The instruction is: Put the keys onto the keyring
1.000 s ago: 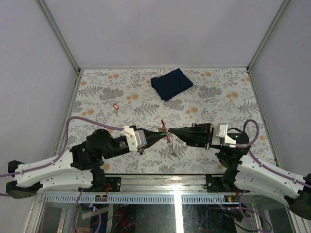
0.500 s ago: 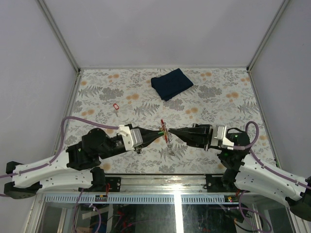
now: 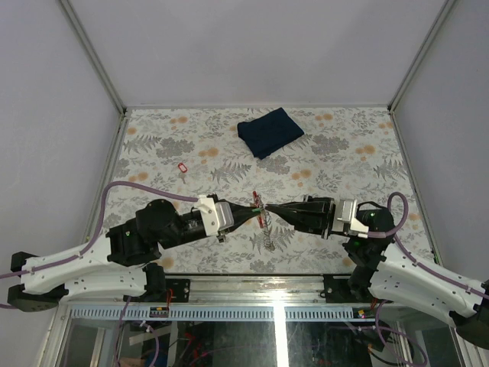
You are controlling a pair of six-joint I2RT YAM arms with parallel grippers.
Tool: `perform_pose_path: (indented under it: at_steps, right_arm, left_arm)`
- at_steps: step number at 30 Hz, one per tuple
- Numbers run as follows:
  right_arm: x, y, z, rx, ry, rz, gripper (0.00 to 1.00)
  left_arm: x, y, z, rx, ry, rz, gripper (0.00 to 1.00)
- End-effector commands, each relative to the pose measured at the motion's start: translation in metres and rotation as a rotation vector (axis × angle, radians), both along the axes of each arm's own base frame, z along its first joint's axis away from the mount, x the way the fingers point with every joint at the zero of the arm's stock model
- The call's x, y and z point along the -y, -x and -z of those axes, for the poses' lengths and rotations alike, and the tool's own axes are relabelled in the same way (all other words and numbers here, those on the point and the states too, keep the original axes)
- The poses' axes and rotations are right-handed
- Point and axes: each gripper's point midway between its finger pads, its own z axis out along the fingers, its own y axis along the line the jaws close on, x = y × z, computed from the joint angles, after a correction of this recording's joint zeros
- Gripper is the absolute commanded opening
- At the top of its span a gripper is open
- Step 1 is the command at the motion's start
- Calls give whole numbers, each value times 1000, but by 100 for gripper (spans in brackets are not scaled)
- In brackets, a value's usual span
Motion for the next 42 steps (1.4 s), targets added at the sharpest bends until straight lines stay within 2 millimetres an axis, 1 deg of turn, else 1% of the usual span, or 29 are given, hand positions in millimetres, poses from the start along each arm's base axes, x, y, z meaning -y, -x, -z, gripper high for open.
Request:
perform_pose_path:
  at_steps: [1,6,9,16,20,25,29,30,31,33,34,35,39,41,42]
  right_arm:
    - [19,12,-45,90,-121,17,0]
    - [20,12,-45,92,-122,19,0]
    - [20,12,-44,92,-119,19,0]
    - [12,9,-33,73,-79,8,0]
    - [10,8,-30,67,-72,5,0]
    - [9,7,-27,61,-66,3,0]
    - [11,5,-29,61,-81,25,0]
    - [12,3,-30,61,-84,36,0]
    - [14,2,-31,63,-88,48,0]
    - [14,-2,-30,58,-71,75,0]
    - [15,-4,-30,60,-68,87,0]
    - [16,-5,-30,59,-64,97,0]
    - [16,-12,-26,61,-16,146,0]
    - [16,-22,-21,42,27,195,0]
    - [17,-29,-18,23,53,234,0]
  left_arm:
    - [-3,1,-4,4,-32,-2,0]
    - [-5,-2,-3,7,-45,-18,0]
    - [-6,-2,-7,12,-36,-21,0]
    - [-3,1,-18,34,-15,2,0]
    - [0,1,-19,38,-21,9,0]
    - [0,1,-18,38,-27,8,0]
    - [-1,-1,-14,30,-36,-4,0]
    - [-2,-2,-10,25,-47,-9,0]
    - [-2,-3,-7,19,-60,-16,2]
    - [-4,-7,2,5,-88,-39,13]
    - [-5,-7,6,-1,-99,-46,17]
    - [-6,-8,11,-8,-110,-53,20]
    - [-10,-12,21,-28,-115,-82,30]
    - [-13,-15,26,-43,-110,-112,39]
    - [-15,-18,29,-53,-106,-131,46]
